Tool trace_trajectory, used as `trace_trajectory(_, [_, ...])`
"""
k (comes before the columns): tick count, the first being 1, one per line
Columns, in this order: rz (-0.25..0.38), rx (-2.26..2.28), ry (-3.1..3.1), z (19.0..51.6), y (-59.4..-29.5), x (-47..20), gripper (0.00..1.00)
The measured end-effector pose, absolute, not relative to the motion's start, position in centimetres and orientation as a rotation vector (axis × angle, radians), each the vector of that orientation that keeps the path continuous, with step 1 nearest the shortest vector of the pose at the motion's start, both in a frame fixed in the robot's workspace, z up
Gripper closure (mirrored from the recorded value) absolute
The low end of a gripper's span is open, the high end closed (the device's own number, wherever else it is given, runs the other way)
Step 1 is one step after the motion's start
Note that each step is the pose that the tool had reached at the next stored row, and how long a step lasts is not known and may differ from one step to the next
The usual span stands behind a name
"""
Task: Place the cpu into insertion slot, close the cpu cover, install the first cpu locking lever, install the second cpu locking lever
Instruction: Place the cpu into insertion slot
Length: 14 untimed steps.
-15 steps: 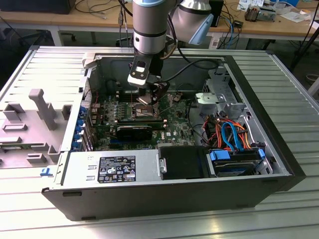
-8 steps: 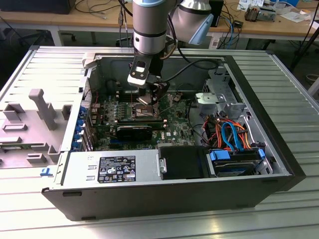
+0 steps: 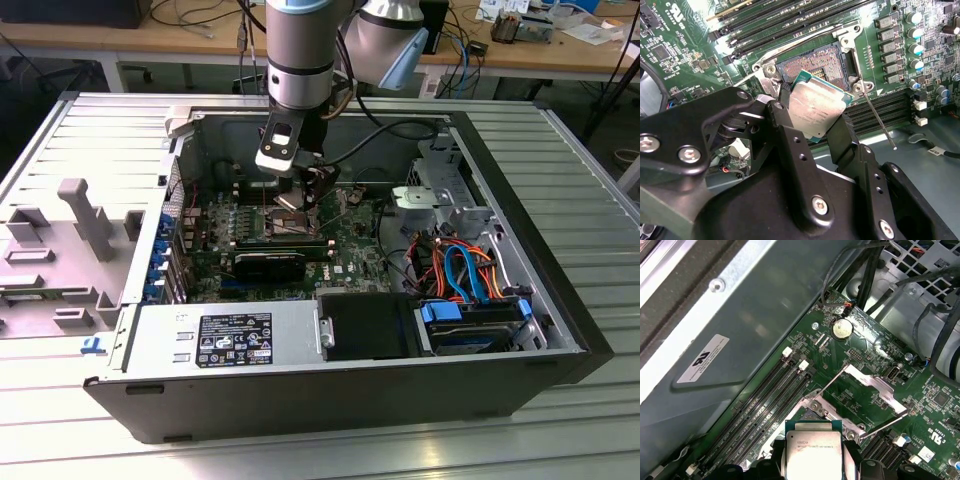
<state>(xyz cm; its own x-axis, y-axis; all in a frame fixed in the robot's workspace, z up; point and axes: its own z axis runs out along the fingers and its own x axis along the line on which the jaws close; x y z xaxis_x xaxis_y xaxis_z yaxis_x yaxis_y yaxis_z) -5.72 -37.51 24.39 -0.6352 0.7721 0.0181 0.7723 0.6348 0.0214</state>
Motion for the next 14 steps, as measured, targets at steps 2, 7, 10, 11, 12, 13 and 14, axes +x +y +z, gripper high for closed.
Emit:
trace_trajectory(2, [-0.043,-1.34,-2.833,24.38,-37.51,-5.72,0.46])
trace_trajectory(7, [-0.043,-1.345,-2.831,24.36,-37.51,-5.72,0.46])
trace_trajectory(10, [-0.043,-1.35,-2.829,24.35,-37.51,-5.72,0.46])
trace_trajectory(11, [-0.043,-1.354,-2.827,24.35,-37.51,-5.72,0.46])
trace_trajectory(12, [-0.043,-1.357,-2.825,24.35,-37.51,-5.72,0.46])
trace_trajectory(13, [-0.043,-1.363,-2.822,24.35,-37.51,-5.72,0.46])
trace_trajectory(14, [-0.043,-1.375,-2.817,24.34,-37.51,-5.72,0.46])
